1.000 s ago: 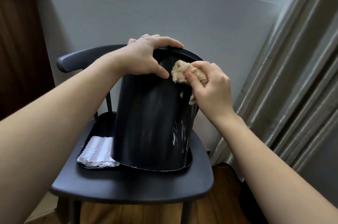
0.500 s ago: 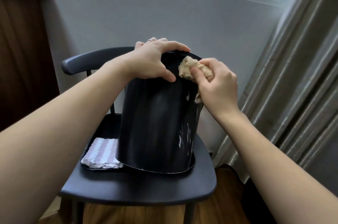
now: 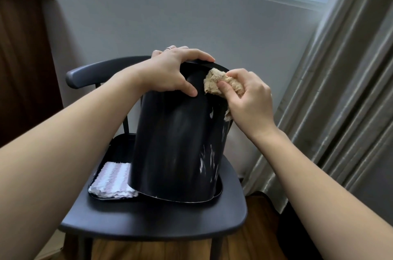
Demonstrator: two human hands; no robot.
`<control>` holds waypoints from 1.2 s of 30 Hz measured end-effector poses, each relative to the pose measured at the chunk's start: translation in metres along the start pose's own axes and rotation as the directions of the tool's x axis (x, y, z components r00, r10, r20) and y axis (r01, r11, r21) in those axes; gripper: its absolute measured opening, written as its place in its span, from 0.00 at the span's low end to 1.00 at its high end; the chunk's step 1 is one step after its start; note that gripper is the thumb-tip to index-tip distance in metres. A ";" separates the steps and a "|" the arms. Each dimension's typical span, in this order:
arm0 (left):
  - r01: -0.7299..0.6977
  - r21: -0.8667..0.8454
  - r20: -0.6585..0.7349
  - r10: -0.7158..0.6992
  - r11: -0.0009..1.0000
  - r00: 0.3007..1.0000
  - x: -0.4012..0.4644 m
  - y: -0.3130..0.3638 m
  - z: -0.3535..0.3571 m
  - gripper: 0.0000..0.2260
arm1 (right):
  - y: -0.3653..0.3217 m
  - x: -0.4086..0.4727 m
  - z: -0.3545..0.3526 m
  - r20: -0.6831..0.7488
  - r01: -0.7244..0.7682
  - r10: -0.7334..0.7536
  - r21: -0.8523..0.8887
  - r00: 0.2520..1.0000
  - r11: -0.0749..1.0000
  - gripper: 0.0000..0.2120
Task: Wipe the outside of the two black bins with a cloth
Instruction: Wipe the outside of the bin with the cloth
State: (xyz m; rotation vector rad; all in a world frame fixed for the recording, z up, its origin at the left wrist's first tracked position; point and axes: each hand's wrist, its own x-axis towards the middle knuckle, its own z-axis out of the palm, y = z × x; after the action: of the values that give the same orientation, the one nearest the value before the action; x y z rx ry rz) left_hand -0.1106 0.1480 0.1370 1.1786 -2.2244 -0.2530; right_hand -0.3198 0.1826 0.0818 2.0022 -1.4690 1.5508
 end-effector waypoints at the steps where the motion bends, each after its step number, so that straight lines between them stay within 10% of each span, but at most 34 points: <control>1: 0.005 -0.010 0.002 -0.005 1.000 1.000 0.000 -0.001 0.000 0.34 | 0.001 -0.007 0.000 0.022 0.008 -0.009 0.013 1.000 1.000 0.08; 7: 0.035 -0.031 0.004 -0.035 0.999 0.999 -0.001 -0.007 -0.002 0.34 | 0.008 -0.056 0.002 0.123 0.158 -0.171 0.107 0.978 0.982 0.08; 15: 0.034 -0.052 -0.002 -0.035 0.998 0.999 -0.001 -0.006 0.000 0.35 | 0.004 -0.028 0.010 -0.029 0.031 -0.029 0.075 0.999 0.997 0.09; 23: 0.048 -0.067 0.002 -0.048 0.997 0.999 -0.003 -0.011 -0.004 0.35 | 0.015 -0.094 0.010 0.139 0.256 -0.284 0.189 0.949 0.948 0.13; 30: 0.044 -0.071 0.000 -0.044 0.996 0.999 -0.001 -0.007 -0.001 0.34 | 0.007 -0.052 0.012 -0.018 0.050 -0.048 0.118 0.999 0.992 0.09; 36: 0.056 -0.111 0.030 -0.053 0.992 0.998 0.000 -0.015 -0.004 0.35 | 0.014 -0.106 0.014 0.102 0.287 -0.307 0.173 0.946 0.942 0.12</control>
State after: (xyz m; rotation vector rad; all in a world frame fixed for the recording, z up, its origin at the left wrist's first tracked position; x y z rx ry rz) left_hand -0.0982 0.1396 0.1338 1.1825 -2.1732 -0.4117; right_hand -0.3171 0.2267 -0.0167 2.3243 -1.0454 1.4706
